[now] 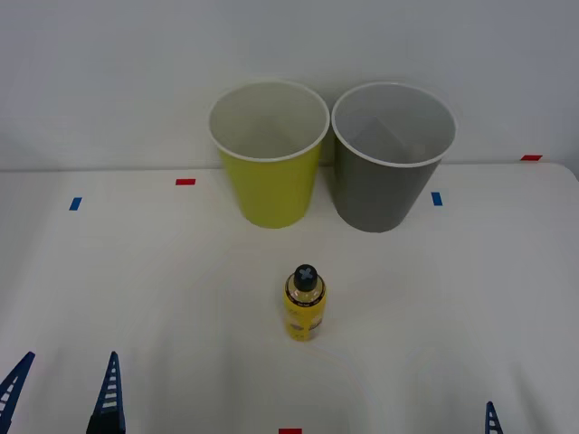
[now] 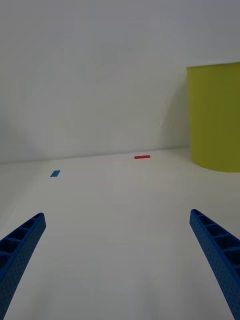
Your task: Put cans in the gray bin and PET bottles in the light green bin.
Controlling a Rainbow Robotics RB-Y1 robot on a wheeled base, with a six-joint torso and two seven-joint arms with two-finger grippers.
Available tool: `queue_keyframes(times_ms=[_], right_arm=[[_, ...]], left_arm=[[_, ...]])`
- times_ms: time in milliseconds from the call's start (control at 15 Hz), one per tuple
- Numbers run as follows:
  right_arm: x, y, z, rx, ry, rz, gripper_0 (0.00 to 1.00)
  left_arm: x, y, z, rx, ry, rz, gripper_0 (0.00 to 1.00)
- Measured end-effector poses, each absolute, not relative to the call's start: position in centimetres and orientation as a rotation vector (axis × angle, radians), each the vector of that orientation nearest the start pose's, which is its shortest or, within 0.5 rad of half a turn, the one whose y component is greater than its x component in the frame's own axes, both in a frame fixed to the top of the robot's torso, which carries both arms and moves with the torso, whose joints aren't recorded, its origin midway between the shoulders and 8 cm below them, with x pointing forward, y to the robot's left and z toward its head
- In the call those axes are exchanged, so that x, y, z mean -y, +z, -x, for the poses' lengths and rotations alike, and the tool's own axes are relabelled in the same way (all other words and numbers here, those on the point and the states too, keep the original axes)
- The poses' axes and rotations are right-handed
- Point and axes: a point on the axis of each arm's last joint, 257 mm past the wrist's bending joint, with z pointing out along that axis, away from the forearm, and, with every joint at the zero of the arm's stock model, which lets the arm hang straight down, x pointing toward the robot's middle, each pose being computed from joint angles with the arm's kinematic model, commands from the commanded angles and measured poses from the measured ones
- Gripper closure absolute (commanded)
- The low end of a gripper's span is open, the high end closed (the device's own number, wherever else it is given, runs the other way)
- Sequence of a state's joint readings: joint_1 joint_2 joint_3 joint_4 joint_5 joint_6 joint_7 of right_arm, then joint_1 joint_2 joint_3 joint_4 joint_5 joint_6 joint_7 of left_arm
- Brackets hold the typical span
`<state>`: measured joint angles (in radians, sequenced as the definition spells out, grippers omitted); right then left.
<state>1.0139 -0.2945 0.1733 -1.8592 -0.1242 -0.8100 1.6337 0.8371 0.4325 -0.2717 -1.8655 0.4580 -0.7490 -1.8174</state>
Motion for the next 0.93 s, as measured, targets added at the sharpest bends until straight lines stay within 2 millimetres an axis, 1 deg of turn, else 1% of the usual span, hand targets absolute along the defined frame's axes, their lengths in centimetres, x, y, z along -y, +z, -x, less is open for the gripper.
queue_keyframes(times_ms=[200, 267, 333, 400, 533, 667, 933], right_arm=[[29.3, -25.7, -20.9, -1.483, -0.140, 0.084, 0.00], [29.3, -25.7, -20.9, -1.483, -0.140, 0.084, 0.00], [29.3, -25.7, -20.9, -1.483, -0.140, 0.084, 0.00], [29.3, -25.7, -20.9, -1.483, -0.140, 0.084, 0.00], [29.3, -25.7, -20.9, -1.483, -0.140, 0.084, 0.00], [29.3, -25.7, -20.9, -1.483, -0.140, 0.084, 0.00], [29.3, -25.7, -20.9, -1.483, -0.140, 0.084, 0.00]], left_arm=[[-29.3, -24.5, -25.4, -1.434, 0.052, -0.103, 0.00], [-28.6, -24.5, -24.9, -1.436, 0.021, -0.150, 0.00], [-27.5, -24.6, -24.5, -1.438, -0.023, -0.193, 0.00], [-26.3, -24.7, -24.6, -1.434, -0.066, -0.235, 0.00], [-24.9, -24.9, -25.4, -1.414, -0.116, -0.312, 0.00], [-23.2, -24.9, -27.0, -1.377, -0.161, -0.386, 0.00], [-18.5, -25.0, -28.5, -1.328, -0.296, -0.509, 0.00]])
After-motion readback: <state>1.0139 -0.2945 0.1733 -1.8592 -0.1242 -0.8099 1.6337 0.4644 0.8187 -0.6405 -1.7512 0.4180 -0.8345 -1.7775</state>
